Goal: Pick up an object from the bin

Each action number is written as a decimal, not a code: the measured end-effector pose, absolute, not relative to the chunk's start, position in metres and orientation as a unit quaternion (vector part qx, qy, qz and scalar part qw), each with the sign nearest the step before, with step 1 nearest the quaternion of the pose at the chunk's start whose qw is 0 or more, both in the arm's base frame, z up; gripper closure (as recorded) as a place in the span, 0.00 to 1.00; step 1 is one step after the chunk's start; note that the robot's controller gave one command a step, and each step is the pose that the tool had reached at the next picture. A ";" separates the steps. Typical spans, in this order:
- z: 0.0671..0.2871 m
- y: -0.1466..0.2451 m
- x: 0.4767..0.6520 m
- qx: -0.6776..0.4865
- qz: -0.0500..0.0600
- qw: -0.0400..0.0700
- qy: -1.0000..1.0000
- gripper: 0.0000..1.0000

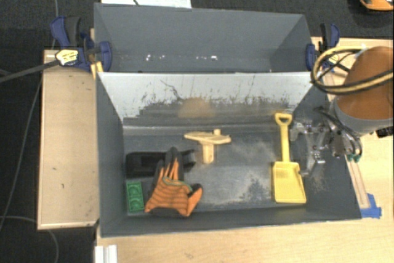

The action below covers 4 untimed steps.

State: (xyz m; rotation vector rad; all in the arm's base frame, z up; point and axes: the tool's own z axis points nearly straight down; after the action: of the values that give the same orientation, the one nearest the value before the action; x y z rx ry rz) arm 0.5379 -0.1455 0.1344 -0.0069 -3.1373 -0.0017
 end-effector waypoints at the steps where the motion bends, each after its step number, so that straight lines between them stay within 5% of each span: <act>1: 0.138 -0.145 0.540 0.002 0.000 -0.001 -1.000 0.00; 2: 0.071 -0.125 0.544 0.219 0.000 -0.001 -0.976 0.00; 3: 0.138 -0.121 0.540 0.201 0.001 -0.003 -0.980 0.00; 4: 0.100 -0.097 0.548 0.386 -0.003 0.001 -0.923 0.00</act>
Offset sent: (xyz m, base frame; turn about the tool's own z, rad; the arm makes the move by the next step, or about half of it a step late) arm 0.0058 0.0195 -0.0644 -0.4465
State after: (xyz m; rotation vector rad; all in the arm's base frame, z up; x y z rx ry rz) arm 0.5479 -0.0975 0.1004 1.2109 -2.8956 -0.0081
